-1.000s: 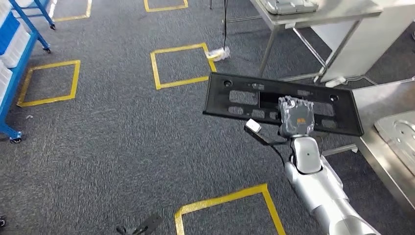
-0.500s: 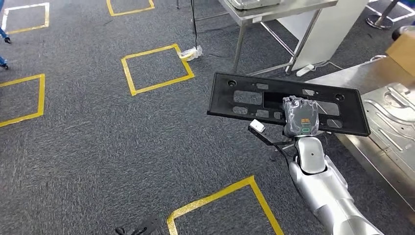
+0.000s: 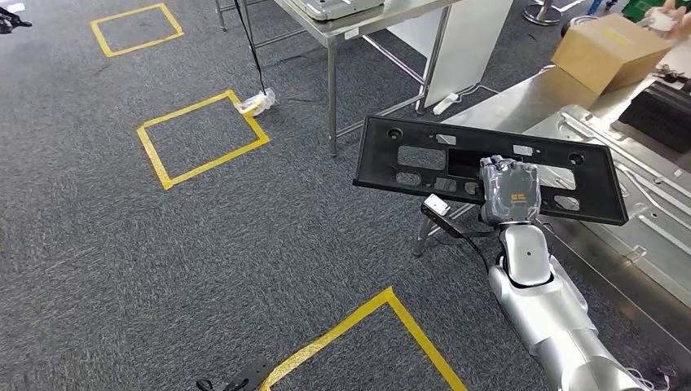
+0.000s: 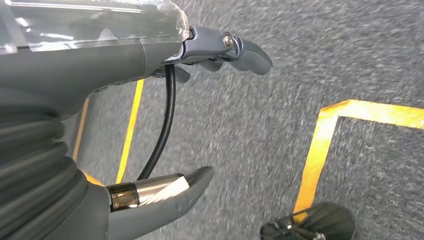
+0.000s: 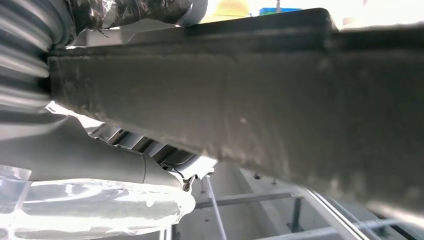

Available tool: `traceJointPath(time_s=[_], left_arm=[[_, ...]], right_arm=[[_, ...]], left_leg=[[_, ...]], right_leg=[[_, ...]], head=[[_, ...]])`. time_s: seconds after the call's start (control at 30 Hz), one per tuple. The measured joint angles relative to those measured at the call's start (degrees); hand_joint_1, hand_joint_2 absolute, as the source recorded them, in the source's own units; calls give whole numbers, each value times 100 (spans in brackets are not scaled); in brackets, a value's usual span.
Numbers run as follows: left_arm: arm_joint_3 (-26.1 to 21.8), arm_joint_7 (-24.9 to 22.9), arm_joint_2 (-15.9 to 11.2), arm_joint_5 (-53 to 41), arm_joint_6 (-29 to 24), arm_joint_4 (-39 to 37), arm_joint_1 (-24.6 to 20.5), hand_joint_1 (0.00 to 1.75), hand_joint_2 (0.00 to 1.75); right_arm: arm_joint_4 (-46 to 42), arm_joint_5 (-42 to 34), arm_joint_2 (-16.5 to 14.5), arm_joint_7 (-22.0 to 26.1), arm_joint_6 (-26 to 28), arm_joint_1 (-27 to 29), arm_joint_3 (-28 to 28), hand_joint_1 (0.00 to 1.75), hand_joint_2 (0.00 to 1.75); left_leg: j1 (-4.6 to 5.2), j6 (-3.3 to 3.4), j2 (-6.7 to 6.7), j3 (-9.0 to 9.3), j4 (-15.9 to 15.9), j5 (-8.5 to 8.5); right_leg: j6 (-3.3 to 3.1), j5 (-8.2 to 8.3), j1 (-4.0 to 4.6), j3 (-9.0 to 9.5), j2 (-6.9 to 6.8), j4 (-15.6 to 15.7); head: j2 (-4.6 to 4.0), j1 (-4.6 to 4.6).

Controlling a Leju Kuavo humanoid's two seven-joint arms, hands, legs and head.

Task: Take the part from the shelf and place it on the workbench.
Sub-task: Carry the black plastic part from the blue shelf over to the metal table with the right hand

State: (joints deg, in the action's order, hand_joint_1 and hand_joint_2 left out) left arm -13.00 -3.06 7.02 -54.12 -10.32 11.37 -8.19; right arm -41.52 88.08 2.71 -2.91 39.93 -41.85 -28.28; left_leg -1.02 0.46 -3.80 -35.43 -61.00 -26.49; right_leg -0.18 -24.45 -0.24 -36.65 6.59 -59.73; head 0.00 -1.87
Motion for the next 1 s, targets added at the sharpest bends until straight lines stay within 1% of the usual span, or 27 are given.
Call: traceJointPath(time_s=[0.03,0.07,0.1,0.13,0.17,0.23,0.27,0.3,0.33,0.37,0.4,0.47,0.5,0.53,0.57,0.6,0.63,0.67,0.73,0.77,0.8,0.83,0.87,0.9,0.93,0.97,1.0], left_arm=[[-1,-2,1,-1,0,0,-2,0,175],[-2,-3,5,-2,-1,0,-5,0,175],[-4,-8,14,-2,-1,0,-12,0,175],[-6,-16,24,-3,1,1,-22,0,175],[-8,-26,38,-5,3,1,-31,0,175],[-9,-56,63,-9,8,1,-31,0,175],[-9,-72,73,-10,10,0,-21,0,175],[-10,-87,76,-10,10,0,-11,0,175],[-10,-99,76,-10,13,0,-4,0,175],[-11,-107,77,-10,16,0,-4,0,175],[-11,-113,80,-10,20,0,-9,0,175],[-12,-122,89,-8,28,0,-23,0,175],[-13,-127,92,-6,32,0,-30,0,175],[-13,-132,94,-4,38,0,-34,0,175],[-13,-136,96,-3,43,1,-39,0,175],[-14,-139,99,-3,47,3,-42,0,175],[-14,-138,101,-3,48,5,-49,0,175],[-15,-136,102,-4,46,7,-58,0,175],[-21,-132,101,-3,43,9,-62,0,175],[-27,-131,101,-3,41,9,-49,0,175],[-32,-131,101,-3,40,9,-30,0,175],[-37,-130,101,-3,40,9,-9,0,175],[-40,-128,101,-3,39,9,6,0,175],[-42,-124,101,-2,36,9,13,0,175],[-43,-118,101,-2,32,9,16,0,175],[-45,-111,101,-2,28,9,20,0,175],[-48,-102,101,-2,25,9,22,0,175]], right_arm=[[1,0,2,0,0,3,0,175,175],[2,0,13,0,0,8,3,175,175],[2,0,28,-2,1,17,7,175,175],[2,1,43,-3,1,20,10,175,175],[2,2,57,-5,1,13,14,175,175],[2,7,58,-8,1,-2,15,175,175],[3,9,57,-9,0,0,15,175,175],[5,10,56,-11,0,11,15,175,175],[9,10,57,-14,0,24,15,175,175],[12,13,58,-16,0,30,15,175,175],[15,15,59,-19,0,29,15,175,175],[16,21,58,-20,0,8,15,175,175],[16,22,57,-23,0,-3,15,175,175],[19,24,56,-28,0,-9,15,175,175],[22,26,57,-35,0,-11,16,175,175],[26,27,61,-47,1,-6,17,175,175],[30,30,60,-58,1,-5,18,175,175],[34,32,57,-72,2,-11,20,175,175],[46,39,42,-97,2,-25,21,175,175],[55,40,35,-104,1,-26,22,175,175],[65,42,28,-108,1,-20,22,175,175],[76,43,24,-109,0,-13,22,175,175],[87,43,22,-109,0,-7,22,175,175],[97,43,23,-109,0,-6,24,175,175],[102,41,23,-109,0,-6,29,175,175],[105,39,25,-109,0,-10,37,175,175],[108,38,25,-109,0,-12,45,175,175]], left_leg=[[9,25,-14,18,32,-30],[15,58,41,25,45,-22],[12,94,107,31,67,-9],[3,130,166,42,94,6],[-9,165,230,54,125,21],[-9,206,355,68,157,26],[-6,216,425,72,160,18],[-6,216,495,76,159,6],[-6,214,567,84,157,-9],[-6,206,637,100,157,-26],[-6,195,703,125,157,-47],[10,155,824,185,166,-94],[23,131,880,212,174,-115],[36,101,938,238,185,-135],[48,70,1003,266,197,-153],[43,35,1041,290,204,-181],[36,3,992,301,172,-224],[29,-22,872,264,50,-308],[15,-48,547,-13,-540,-604],[14,-56,459,-235,-948,-764],[14,-63,425,-439,-1297,-872],[14,-65,414,-576,-1482,-868],[14,-61,406,-616,-1457,-744],[12,-52,390,-546,-1211,-532],[5,-40,323,-404,-810,-272],[-2,-28,219,-253,-441,-91],[-9,-11,141,-142,-177,15]], right_leg=[[34,0,-7,-32,65,-18],[67,11,-19,-55,130,-17],[95,11,-27,-70,143,-17],[122,-14,-19,-92,78,-47],[151,-106,-12,-163,-75,-187],[205,-417,-6,-455,-450,-784],[228,-577,-20,-650,-566,-1172],[242,-645,-35,-795,-613,-1442],[251,-611,-49,-853,-639,-1533],[251,-460,-58,-780,-665,-1366],[241,-242,-57,-604,-723,-1005],[186,52,9,-205,-969,-221],[147,96,49,-96,-1049,-5],[111,78,85,-56,-1078,78],[74,76,102,-55,-1008,93],[41,78,79,-33,-930,109],[13,82,60,-5,-857,138],[-22,89,37,26,-789,166],[-78,84,12,68,-666,192],[-101,76,9,73,-593,185],[-112,68,10,75,-513,177],[-115,58,11,77,-424,161],[-113,43,9,79,-328,137],[-103,21,3,81,-241,107],[-84,-10,-5,80,-152,65],[-57,-43,-7,65,-76,17],[-29,-67,-8,44,-11,-25]], head=[[0,1],[0,2],[0,4],[0,-2],[0,-15],[0,-40],[0,-46],[0,-47],[0,-47],[0,-48],[0,-48],[0,-48],[0,-46],[0,-45],[0,-44],[0,-40],[0,-39],[0,-35],[0,-32],[0,-31],[0,-31],[0,-31],[0,-32],[0,-31],[0,-32],[0,-32],[0,-32]])
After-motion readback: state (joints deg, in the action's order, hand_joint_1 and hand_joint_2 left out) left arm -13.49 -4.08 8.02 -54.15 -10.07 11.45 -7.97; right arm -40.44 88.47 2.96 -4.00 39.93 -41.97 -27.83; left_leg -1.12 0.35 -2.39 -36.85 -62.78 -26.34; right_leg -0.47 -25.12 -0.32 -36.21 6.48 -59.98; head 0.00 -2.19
